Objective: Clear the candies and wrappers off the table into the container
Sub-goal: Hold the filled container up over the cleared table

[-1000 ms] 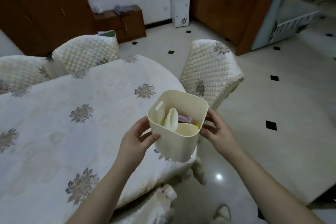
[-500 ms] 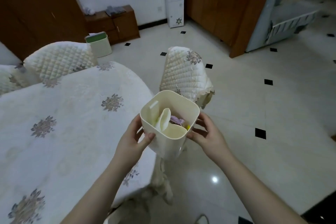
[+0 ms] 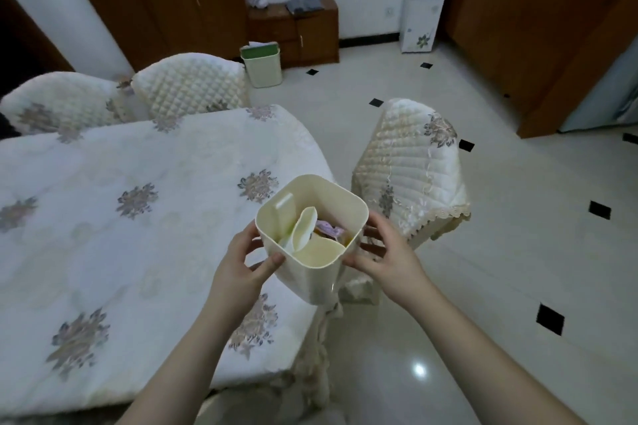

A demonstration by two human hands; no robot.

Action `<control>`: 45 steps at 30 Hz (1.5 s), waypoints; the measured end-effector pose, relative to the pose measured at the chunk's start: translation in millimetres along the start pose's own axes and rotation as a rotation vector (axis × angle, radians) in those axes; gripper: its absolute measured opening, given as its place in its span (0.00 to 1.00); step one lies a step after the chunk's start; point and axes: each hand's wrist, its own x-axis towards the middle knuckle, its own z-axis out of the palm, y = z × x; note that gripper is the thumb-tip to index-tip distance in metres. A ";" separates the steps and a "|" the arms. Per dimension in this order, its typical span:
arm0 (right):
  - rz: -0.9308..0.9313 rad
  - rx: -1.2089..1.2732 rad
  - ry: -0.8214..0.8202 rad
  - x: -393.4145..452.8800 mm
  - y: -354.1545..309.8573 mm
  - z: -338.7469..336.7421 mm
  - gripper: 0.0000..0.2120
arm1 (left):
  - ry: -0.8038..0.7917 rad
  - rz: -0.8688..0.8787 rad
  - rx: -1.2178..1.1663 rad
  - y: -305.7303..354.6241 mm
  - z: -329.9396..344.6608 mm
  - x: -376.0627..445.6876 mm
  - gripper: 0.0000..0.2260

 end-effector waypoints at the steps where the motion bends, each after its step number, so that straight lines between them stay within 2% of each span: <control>1: -0.015 0.006 -0.031 10.9 -0.6 6.6 0.38 | 0.028 -0.012 0.004 -4.0 -6.1 3.5 0.24; 10: -0.057 0.043 -0.323 111.3 -21.3 77.9 0.26 | 0.370 -0.078 -0.162 -19.9 -61.7 29.1 0.20; 14: -0.034 0.061 -0.412 137.6 -26.6 106.9 0.22 | 0.447 -0.116 -0.176 -29.1 -78.6 32.1 0.20; 19: 0.009 0.030 -0.598 164.5 -22.9 133.9 0.19 | 0.550 -0.251 -0.133 -49.0 -90.2 34.7 0.26; 25: 0.063 0.060 -0.766 212.4 -0.6 155.2 0.21 | 0.561 -0.362 -0.163 -70.4 -83.9 47.7 0.29; 31: 0.115 0.070 -0.882 262.3 17.8 161.7 0.20 | 0.685 -0.399 -0.322 -75.7 -54.2 74.8 0.32; 35: 0.158 0.107 -0.923 286.0 20.6 171.4 0.19 | 0.767 -0.435 -0.327 -77.6 -46.9 89.6 0.29; 40: 0.180 0.131 -0.928 300.1 21.5 186.5 0.18 | 0.758 -0.466 -0.311 -72.7 -56.6 105.9 0.29; 45: 0.167 0.169 -0.976 289.7 26.0 188.9 0.17 | 0.775 -0.456 -0.367 -78.2 -59.3 95.1 0.23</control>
